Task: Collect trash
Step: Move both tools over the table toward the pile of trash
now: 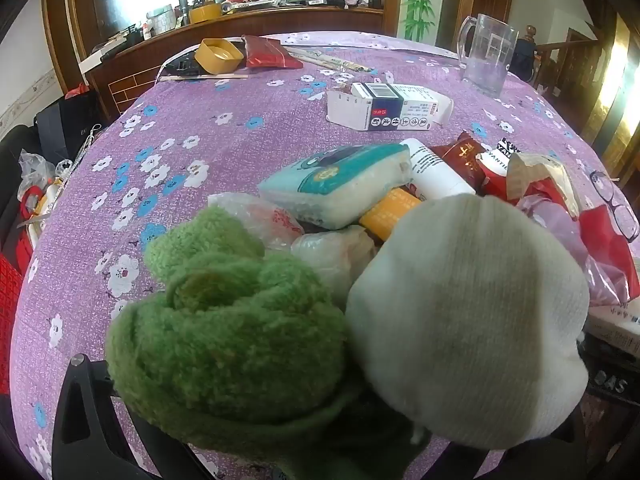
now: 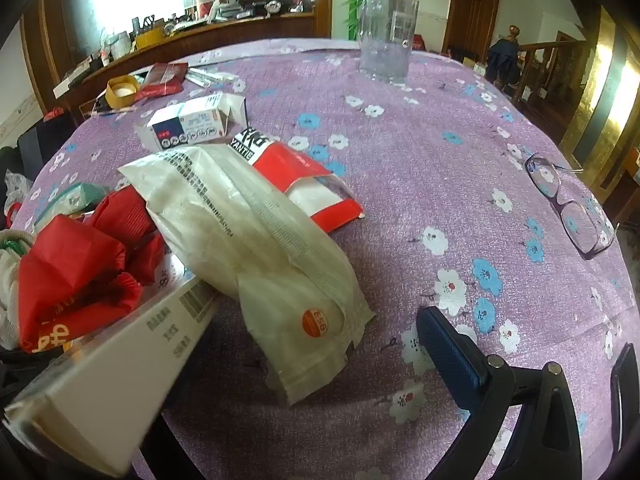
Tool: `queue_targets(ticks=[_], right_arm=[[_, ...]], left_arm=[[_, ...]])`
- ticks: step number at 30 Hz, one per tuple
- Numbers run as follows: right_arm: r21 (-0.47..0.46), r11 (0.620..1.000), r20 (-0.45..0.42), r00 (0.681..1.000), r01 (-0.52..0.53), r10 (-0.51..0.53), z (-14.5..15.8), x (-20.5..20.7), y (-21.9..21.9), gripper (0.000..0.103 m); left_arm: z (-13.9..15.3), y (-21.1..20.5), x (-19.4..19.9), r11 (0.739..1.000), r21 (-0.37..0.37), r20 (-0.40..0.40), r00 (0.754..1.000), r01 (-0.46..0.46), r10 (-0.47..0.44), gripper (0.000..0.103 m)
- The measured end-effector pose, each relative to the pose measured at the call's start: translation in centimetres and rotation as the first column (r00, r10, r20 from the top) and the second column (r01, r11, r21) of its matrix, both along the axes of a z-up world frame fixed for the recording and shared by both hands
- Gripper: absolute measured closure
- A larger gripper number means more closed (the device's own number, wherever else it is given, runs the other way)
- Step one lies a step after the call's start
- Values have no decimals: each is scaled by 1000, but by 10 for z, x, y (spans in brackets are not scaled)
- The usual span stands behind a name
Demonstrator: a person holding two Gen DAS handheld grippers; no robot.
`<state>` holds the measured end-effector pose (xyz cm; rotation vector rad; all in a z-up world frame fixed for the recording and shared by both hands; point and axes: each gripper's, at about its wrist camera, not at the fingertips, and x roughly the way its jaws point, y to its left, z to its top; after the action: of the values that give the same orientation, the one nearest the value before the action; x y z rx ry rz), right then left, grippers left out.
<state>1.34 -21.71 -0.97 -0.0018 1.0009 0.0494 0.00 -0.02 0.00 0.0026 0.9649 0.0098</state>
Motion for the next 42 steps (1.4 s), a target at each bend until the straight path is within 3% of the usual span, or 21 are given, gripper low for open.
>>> queue_targets(ticks=[5,10,16,23,26,31,42], right_arm=[[-15,999,-105,994,-42,41,6,-19,9,0],[56,998,-133,991,-13,20,26,-58,3,0],[15,1000,-27,1000,10,-10,74,-101,11,1],[-68,997,141,989,-40,50,123,-146,49,1],[-57,997,163,984,-57,65,124,-157,56,1],[-54,997,158,986,-47,55,119,-165,64,10],[-75,997,161,986,-22,34,120,-179,77,10]], left_arm=[[6,4,-15,1000,-18,-60,998,7,-8,0],[35,8,-50,996,-44,34,997,73,-72,0],[78,33,-94,993,-41,175,979,111,-102,0],[113,58,-135,991,18,297,946,133,-132,0],[114,67,-150,988,34,318,935,153,-156,0],[111,75,-158,984,56,320,931,169,-178,0],[108,86,-161,978,52,314,926,204,-210,0]])
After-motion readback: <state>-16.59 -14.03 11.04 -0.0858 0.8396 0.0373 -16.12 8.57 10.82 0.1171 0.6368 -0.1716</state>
